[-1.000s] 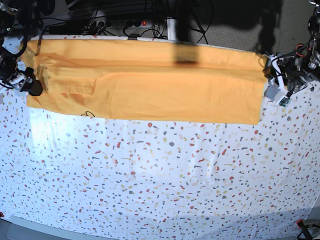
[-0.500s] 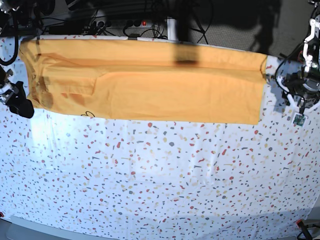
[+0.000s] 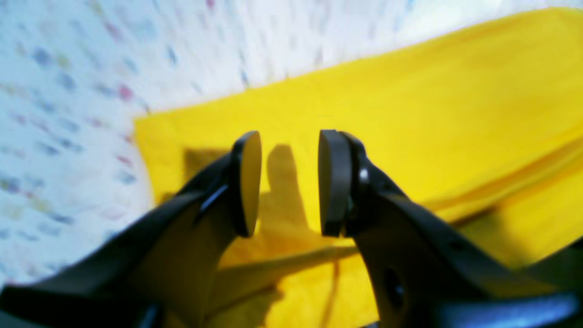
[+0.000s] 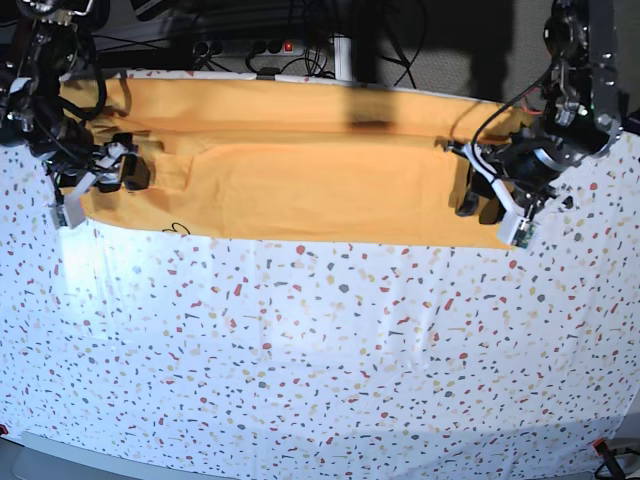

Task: Fold the T-shirt properly
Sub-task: 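Grasp the folded edge with both grippers and fold it over again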

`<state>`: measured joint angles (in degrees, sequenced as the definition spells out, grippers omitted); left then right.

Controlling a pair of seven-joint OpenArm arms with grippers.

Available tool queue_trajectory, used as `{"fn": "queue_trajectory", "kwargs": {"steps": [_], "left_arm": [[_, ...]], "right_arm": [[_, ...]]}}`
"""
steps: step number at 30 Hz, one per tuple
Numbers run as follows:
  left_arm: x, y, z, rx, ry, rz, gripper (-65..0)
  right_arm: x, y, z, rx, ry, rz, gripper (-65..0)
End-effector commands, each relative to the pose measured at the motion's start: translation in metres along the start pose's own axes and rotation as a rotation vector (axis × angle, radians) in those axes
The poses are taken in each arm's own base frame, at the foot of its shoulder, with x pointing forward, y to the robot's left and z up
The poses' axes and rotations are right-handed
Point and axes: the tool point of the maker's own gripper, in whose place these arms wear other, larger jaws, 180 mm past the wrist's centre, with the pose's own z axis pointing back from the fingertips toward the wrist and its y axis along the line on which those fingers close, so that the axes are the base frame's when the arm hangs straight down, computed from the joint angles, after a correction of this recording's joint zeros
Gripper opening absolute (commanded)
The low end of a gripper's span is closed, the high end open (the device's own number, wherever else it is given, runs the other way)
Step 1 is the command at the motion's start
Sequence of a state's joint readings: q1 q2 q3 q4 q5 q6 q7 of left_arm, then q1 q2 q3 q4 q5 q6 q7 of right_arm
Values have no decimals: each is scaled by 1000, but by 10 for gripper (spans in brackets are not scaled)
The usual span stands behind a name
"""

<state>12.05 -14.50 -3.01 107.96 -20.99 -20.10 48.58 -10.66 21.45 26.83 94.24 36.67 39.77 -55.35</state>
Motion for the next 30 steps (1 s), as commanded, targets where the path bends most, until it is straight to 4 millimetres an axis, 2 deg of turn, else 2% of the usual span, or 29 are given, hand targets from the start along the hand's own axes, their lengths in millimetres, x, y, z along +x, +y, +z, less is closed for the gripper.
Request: {"fn": "queue_trajectory", "kwargs": {"steps": [1,4,6,9,12,15,21,24,27,30], "left_arm": [[-2,2,-2,-12,8,-3,-445],[-49,5,-13,-42,160,21,-445],[-71,9,-19,-53,207,49,-445],[-93,16,-28,-48,243,99,-446],[-103,23,-35,-43,272,127,-446],[-96,31,-44,-35,265,137,-446],[-58,48,-57,-12,193,112,-446],[-43,55,-60,9,169,83,-446],[-37,61,-64,26,152,72,-453],[-43,65,-68,27,173,92,-465]], "right_arm": [[9,1,1,-4,-13,44,-325],[-7,7,-9,-21,85,120,-325],[-13,10,-15,-34,113,165,-325],[-10,14,-23,-35,93,206,-325],[-10,9,-32,-67,102,192,-325],[-1,2,-42,-75,90,164,-325],[32,-20,-61,-89,54,99,-325],[41,-26,-67,-91,49,77,-325],[48,-28,-69,-91,41,69,-325],[46,-28,-69,-89,49,67,-325]]}}
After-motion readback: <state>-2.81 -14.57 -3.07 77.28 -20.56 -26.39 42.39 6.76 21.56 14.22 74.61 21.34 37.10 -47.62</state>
